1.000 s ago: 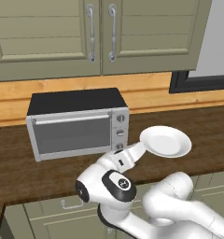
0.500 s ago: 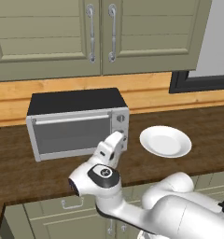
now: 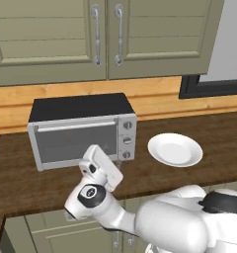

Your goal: Pick up the kebab skewer and baguette bread, and place them inside the toaster oven. Close the toaster oven door and start by setting the timer.

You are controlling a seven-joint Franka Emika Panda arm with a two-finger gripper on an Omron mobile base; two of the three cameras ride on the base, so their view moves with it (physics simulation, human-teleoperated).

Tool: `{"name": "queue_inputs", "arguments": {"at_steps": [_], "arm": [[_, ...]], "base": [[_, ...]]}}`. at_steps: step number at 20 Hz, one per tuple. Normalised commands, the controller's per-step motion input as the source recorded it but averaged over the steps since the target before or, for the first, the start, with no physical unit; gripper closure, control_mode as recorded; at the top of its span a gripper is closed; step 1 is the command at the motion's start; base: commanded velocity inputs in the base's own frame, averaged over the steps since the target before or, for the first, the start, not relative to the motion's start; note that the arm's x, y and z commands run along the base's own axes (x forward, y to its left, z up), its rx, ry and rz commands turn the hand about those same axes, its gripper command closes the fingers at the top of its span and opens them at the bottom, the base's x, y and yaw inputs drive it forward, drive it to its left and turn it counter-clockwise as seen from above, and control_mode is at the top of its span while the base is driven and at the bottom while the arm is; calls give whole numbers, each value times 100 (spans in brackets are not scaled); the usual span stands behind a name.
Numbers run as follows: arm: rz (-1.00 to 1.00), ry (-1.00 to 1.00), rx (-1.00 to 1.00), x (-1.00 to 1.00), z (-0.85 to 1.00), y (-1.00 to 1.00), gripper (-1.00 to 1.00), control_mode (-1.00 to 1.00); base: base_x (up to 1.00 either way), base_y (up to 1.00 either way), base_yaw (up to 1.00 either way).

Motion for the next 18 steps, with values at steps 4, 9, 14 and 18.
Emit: {"name": "queue_inputs", "arguments": {"at_steps": [4,9,14,18], "arm": [[1,51,-48,0,0,-5,-100,-100],[-5,28,-35,-5,-2,-14,-100,-100],[-17,47,-33,2,4,-31,-100,-100],[-12,44,-36,4,-3,-53,-100,-100]], "base": [[0,0,0],[0,0,0],[0,0,0],[0,0,0]]}}
